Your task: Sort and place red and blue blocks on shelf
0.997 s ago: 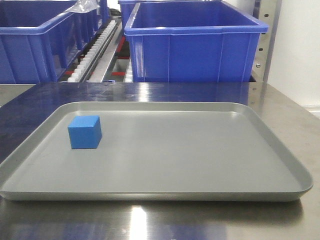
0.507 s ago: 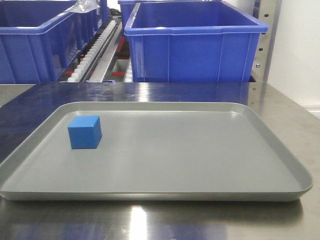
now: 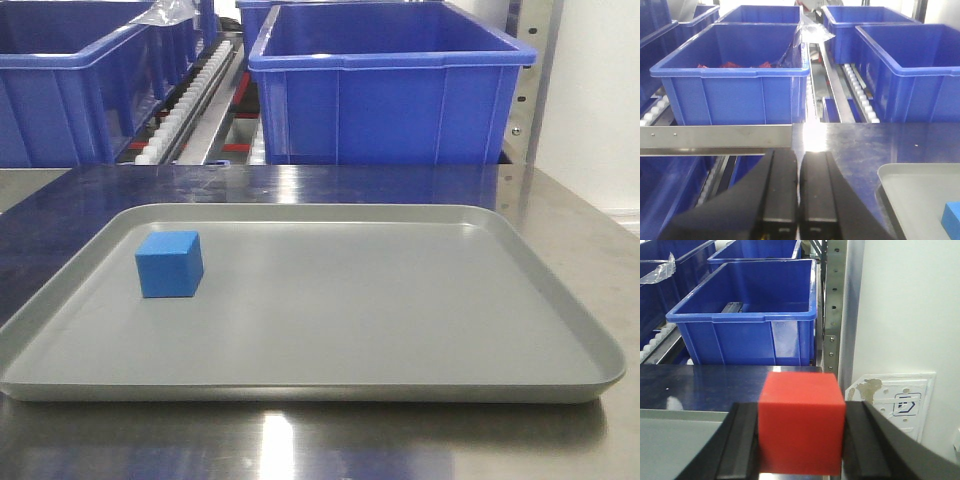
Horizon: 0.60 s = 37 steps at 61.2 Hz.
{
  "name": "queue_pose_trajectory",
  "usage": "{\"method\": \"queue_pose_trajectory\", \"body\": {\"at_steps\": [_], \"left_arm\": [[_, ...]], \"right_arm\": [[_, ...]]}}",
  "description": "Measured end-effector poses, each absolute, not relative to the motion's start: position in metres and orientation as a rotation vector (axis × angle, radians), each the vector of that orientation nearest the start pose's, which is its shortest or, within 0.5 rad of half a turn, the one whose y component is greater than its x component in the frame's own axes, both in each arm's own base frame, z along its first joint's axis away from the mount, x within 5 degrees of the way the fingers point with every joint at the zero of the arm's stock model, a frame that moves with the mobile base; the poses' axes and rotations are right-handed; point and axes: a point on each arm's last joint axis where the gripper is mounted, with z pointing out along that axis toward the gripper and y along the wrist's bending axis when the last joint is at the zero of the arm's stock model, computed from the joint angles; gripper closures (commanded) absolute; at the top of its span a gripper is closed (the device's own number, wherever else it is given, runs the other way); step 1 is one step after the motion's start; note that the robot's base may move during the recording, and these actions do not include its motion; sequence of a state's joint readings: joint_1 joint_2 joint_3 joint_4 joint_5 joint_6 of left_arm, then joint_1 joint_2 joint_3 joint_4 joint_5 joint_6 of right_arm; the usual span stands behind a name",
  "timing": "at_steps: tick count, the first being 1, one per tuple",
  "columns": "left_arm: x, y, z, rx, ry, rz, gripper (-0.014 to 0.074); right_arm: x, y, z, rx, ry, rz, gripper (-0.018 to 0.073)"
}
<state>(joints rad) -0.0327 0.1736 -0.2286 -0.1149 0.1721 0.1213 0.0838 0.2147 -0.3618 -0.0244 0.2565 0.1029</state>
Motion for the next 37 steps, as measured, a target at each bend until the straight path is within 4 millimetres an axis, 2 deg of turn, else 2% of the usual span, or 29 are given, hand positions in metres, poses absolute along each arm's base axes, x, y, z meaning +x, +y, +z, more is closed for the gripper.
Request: {"method": "queue_pose_trajectory", "body": {"at_steps": [10,23,32,37], "left_arm": [[0.081,-0.004,0.278,0.104,1.74,0.021,0.0474],[0.113,-0.006,0.289,0.173,1.86,0.054,0.0474],[0.135,-0.02,0.287,0.272,1.991,-0.013,0.0474],[0.148,-0.036,0.284,0.377,2.071,-0.067,0.0474]], "right_arm": [[0.062,0.005,0.298,0.001,1.594,0.122,0.0491],[0.062,0.005,0.298,0.001,1.594,0.122,0.0491],[0.062,0.005,0.298,0.001,1.594,0.122,0.0491],[0.062,0.005,0.298,0.001,1.594,0.122,0.0491]]}}
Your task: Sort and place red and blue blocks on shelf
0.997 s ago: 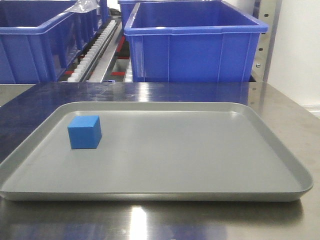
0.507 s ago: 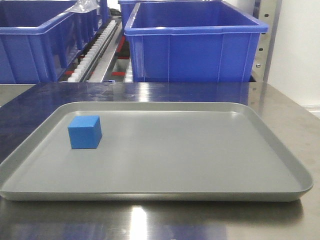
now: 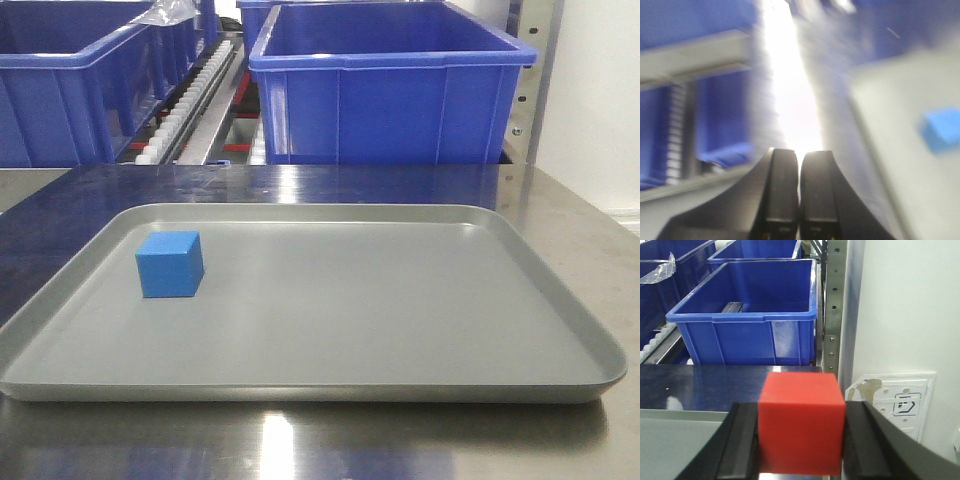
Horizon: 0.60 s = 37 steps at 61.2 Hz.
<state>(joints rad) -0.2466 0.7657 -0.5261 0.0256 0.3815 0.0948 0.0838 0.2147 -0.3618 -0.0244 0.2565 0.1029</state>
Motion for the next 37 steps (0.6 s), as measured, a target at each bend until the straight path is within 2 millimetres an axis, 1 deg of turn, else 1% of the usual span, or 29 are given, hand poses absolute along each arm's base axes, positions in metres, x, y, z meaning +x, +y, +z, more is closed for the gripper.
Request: {"method": "queue_pose_trajectory", "body": {"at_steps": [3,9,14,18,20,25,26,32,34,37], "left_arm": [[0.154,-0.048,0.283,0.445,2.1,-0.101,0.0473],[0.167,-0.069,0.282,0.515,2.155,-0.165,0.0473],[0.178,-0.086,0.281,0.497,2.207,-0.235,0.0469],[0.188,-0.098,0.282,0.423,2.255,-0.299,0.0437],[0.193,-0.104,0.281,0.396,2.282,-0.32,0.0403],[0.205,-0.119,0.278,0.329,2.347,-0.36,0.0238],[0.208,-0.123,0.277,0.312,2.368,-0.366,0.019],[0.219,-0.139,0.273,0.226,2.487,-0.366,0.0025],[0.224,-0.144,0.268,0.21,2.533,-0.344,-0.001],[0.231,-0.151,0.263,0.184,2.608,-0.292,-0.0033]], "right_arm": [[0.062,0.005,0.298,0.001,1.594,0.122,0.0491],[0.062,0.005,0.298,0.001,1.594,0.122,0.0491],[0.062,0.005,0.298,0.001,1.594,0.122,0.0491],[0.062,0.005,0.298,0.001,1.594,0.122,0.0491],[0.062,0.005,0.298,0.001,1.594,0.122,0.0491],[0.062,0.005,0.298,0.001,1.594,0.122,0.0491],[0.062,0.005,0.298,0.001,1.594,0.122,0.0491],[0.062,0.005,0.298,0.001,1.594,0.122,0.0491],[0.062,0.005,0.298,0.001,1.594,0.122,0.0491],[0.062,0.005,0.298,0.001,1.594,0.122,0.0491]]}}
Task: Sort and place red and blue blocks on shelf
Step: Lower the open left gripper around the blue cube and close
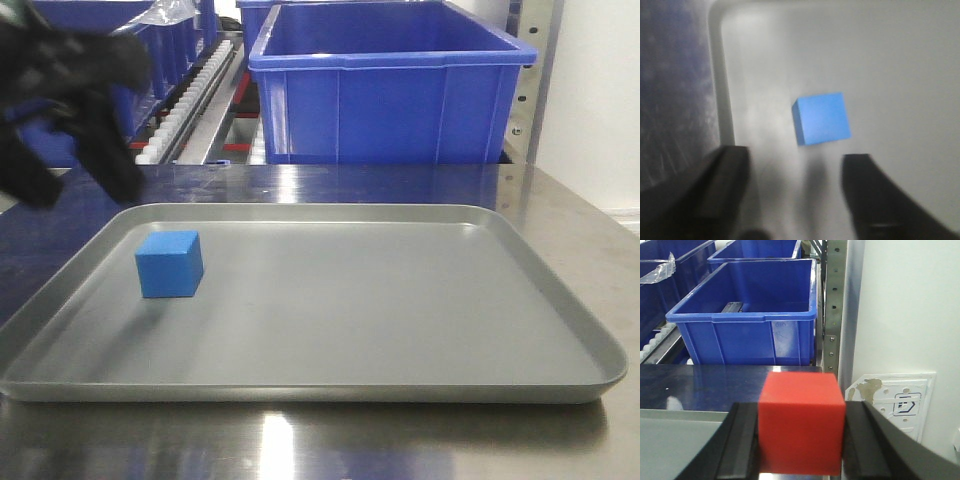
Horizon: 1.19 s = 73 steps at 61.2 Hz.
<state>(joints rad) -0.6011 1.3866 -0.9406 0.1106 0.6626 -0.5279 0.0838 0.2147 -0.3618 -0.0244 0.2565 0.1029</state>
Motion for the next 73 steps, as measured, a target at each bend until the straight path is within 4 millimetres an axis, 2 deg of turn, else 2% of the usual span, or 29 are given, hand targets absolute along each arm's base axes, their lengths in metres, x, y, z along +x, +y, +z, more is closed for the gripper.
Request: {"method": "queue_pose_trajectory", "body": {"at_steps": [15,33,73], "left_arm": [[0.264,-0.18,0.255,0.099,2.813,-0.111,-0.0034],[0.294,-0.211,0.262,0.076,2.862,-0.113,-0.0032],[0.292,-0.213,0.236,0.067,2.939,-0.082,-0.0031]], "right_arm": [[0.062,0.005,0.298,0.001,1.594,0.122,0.0491],[0.062,0.005,0.298,0.001,1.594,0.122,0.0491],[0.062,0.005,0.298,0.001,1.594,0.122,0.0491]]}}
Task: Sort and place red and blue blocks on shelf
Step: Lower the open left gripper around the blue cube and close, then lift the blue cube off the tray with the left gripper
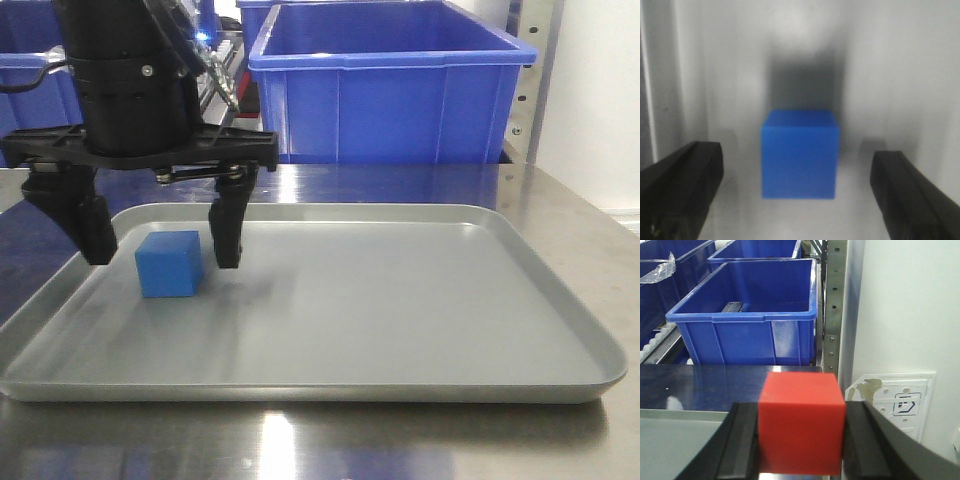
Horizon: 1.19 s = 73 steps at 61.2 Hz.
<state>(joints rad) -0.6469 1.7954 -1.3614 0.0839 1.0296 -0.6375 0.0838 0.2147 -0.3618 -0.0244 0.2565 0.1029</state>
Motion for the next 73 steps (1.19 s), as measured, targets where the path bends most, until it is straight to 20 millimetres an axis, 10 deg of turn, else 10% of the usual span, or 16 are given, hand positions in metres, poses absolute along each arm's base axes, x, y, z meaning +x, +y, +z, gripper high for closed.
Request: {"method": "queue_pose_trajectory", "body": {"at_steps": [30,48,73], "left_arm": [[0.294,-0.212,0.236,0.058,2.931,-0.098,-0.0007],[0.294,-0.212,0.236,0.005,2.933,-0.101,0.0486],[0.288,-0.21,0.247,0.029,2.936,-0.142,0.0461]], "right_arm": [[0.062,0.005,0.298,0.001,1.594,0.122,0.0491],[0.062,0.005,0.298,0.001,1.594,0.122,0.0491],[0.062,0.005,0.298,0.001,1.594,0.122,0.0491]]}}
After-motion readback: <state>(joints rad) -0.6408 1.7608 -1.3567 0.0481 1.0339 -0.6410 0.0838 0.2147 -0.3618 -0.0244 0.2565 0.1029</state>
